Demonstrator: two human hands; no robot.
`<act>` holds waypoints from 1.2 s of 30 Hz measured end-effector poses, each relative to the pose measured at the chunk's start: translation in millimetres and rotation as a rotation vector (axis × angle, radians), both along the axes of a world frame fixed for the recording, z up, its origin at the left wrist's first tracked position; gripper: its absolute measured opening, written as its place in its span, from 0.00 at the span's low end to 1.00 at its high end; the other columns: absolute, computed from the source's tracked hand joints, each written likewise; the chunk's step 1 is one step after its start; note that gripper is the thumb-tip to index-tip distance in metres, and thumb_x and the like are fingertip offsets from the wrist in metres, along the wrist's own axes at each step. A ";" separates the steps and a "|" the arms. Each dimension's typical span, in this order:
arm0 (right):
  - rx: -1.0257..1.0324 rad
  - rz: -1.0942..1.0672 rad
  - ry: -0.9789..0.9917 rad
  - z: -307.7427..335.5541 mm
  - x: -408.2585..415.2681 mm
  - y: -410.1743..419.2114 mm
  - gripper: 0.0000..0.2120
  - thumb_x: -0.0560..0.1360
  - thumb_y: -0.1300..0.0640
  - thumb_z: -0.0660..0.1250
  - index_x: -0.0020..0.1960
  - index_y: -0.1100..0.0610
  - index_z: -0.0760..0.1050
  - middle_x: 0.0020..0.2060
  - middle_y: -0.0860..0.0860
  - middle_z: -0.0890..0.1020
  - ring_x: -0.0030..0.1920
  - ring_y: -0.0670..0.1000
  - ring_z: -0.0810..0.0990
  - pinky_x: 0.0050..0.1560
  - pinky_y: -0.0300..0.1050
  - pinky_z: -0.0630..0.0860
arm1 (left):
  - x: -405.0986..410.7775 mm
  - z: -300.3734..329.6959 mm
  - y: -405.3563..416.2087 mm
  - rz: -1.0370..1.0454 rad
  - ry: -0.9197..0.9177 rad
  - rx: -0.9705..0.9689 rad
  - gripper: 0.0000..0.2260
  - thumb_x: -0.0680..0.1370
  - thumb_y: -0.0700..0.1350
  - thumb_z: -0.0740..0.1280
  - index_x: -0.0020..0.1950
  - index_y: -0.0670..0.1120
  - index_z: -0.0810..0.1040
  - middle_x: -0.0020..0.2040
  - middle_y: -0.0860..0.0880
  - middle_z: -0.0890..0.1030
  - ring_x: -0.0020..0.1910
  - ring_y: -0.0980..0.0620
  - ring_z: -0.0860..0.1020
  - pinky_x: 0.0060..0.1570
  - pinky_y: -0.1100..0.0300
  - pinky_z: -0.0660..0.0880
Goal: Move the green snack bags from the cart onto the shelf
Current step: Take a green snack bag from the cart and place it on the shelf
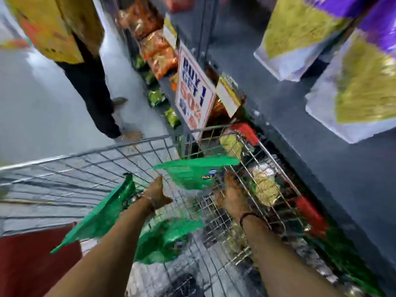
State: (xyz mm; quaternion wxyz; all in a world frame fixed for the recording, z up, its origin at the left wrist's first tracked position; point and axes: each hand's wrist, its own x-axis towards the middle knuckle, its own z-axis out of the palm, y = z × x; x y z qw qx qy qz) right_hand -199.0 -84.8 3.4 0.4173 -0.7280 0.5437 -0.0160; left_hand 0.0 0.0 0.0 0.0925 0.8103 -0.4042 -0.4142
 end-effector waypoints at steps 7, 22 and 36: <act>0.103 -0.086 0.008 -79.8 16.1 -25.3 0.30 0.69 0.69 0.69 0.67 0.68 0.60 0.50 0.47 0.72 0.56 0.52 0.67 0.54 0.50 0.68 | -12.4 -69.4 -35.7 0.148 0.105 -0.024 0.28 0.69 0.42 0.71 0.62 0.30 0.65 0.66 0.31 0.68 0.64 0.39 0.67 0.56 0.57 0.64; -0.150 -0.152 -0.347 90.1 -36.9 27.9 0.35 0.65 0.57 0.74 0.66 0.54 0.61 0.67 0.56 0.67 0.65 0.54 0.67 0.69 0.52 0.65 | -37.5 104.7 -3.0 0.092 0.346 -0.530 0.23 0.64 0.34 0.73 0.58 0.39 0.72 0.56 0.45 0.76 0.55 0.49 0.73 0.56 0.55 0.69; -0.648 -0.435 -0.417 257.3 -209.9 68.2 0.28 0.64 0.53 0.75 0.59 0.57 0.68 0.49 0.49 0.70 0.58 0.54 0.71 0.57 0.53 0.74 | -186.2 279.4 -55.9 -0.509 0.457 -0.866 0.18 0.66 0.32 0.70 0.50 0.49 0.74 0.44 0.57 0.78 0.40 0.70 0.78 0.43 0.76 0.72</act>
